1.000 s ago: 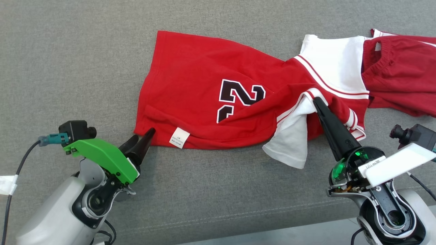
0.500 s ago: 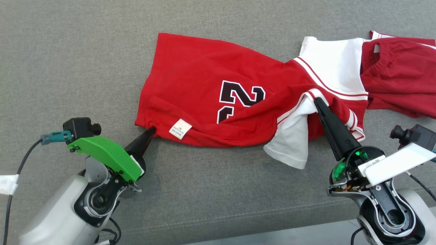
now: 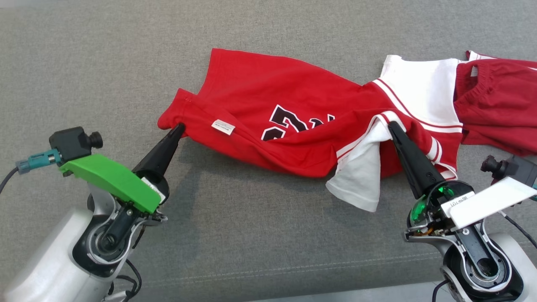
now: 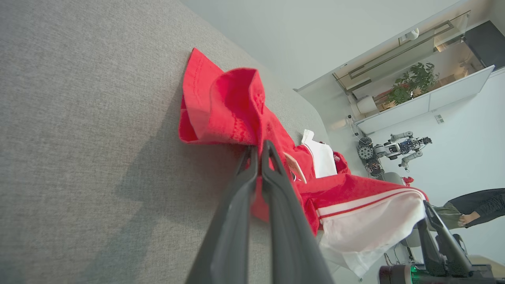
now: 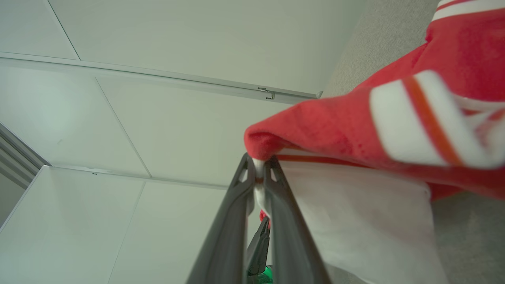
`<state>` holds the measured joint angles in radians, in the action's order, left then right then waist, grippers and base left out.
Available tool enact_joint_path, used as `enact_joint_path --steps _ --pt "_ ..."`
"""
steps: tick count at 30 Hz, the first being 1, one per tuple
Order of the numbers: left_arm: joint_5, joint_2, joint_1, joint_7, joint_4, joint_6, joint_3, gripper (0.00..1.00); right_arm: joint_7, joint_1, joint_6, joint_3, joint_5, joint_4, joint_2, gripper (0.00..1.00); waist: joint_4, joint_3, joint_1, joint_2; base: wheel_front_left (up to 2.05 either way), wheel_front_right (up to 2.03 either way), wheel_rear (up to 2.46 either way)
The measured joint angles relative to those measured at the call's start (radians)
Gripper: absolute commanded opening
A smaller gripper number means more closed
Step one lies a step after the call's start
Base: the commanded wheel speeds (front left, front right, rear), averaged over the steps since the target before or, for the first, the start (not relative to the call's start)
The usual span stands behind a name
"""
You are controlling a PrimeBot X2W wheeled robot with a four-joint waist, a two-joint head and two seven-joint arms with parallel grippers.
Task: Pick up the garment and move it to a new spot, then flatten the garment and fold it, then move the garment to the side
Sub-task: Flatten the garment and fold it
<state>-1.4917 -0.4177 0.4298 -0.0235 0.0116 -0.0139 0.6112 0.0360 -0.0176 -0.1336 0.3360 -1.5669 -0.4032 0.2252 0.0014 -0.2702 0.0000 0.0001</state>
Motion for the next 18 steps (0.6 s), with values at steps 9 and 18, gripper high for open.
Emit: enact_joint_path --steps 9,18 --pt "-0.020 -0.009 -0.137 0.020 0.003 -0.040 0.016 0.00 0.000 0.007 0.000 0.002 0.000 -0.006 0.001 0.00 0.010 -0.018 0.0000 0.0000 0.00 0.00 0.00" --pt "0.014 -0.022 -0.179 0.023 0.035 -0.058 0.061 1.00 -0.002 0.006 0.000 0.012 0.007 -0.009 0.008 0.00 0.019 -0.048 0.0000 0.0000 0.00 0.00 0.00"
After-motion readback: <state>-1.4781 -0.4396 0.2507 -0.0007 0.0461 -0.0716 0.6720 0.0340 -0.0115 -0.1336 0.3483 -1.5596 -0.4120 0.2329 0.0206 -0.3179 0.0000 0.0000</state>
